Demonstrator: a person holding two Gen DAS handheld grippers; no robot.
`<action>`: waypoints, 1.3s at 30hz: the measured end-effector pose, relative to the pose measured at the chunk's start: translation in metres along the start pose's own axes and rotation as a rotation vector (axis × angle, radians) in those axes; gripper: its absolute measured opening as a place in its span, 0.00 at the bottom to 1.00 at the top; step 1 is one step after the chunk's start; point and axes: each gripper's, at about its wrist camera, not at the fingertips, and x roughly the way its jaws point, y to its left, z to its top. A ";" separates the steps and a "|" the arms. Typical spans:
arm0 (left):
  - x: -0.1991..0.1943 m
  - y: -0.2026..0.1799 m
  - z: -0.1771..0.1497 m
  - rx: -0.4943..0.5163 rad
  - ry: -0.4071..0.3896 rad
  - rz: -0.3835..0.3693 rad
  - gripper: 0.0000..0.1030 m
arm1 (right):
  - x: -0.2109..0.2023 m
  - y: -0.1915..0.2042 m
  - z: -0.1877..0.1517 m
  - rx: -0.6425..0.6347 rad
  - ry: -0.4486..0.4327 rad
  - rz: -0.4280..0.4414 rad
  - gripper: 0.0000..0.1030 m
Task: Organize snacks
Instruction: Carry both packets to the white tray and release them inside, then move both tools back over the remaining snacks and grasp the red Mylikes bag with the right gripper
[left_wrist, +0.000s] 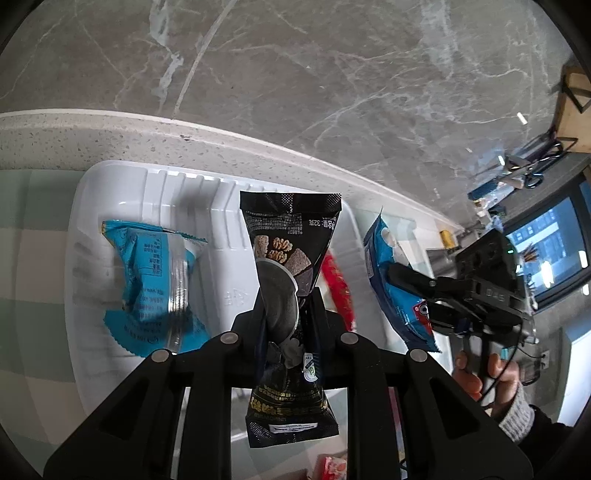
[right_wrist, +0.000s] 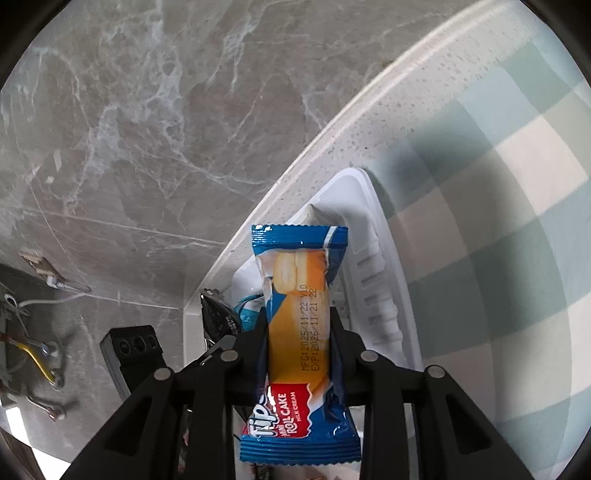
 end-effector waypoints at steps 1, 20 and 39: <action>0.003 -0.001 0.001 0.002 0.001 0.007 0.17 | 0.000 0.001 0.001 -0.011 -0.002 -0.012 0.34; -0.014 -0.016 -0.001 0.041 -0.077 0.064 0.20 | -0.027 0.048 -0.029 -0.190 -0.048 -0.051 0.47; -0.131 -0.046 -0.131 0.170 -0.094 0.151 0.32 | -0.103 0.094 -0.171 -0.498 -0.040 -0.136 0.58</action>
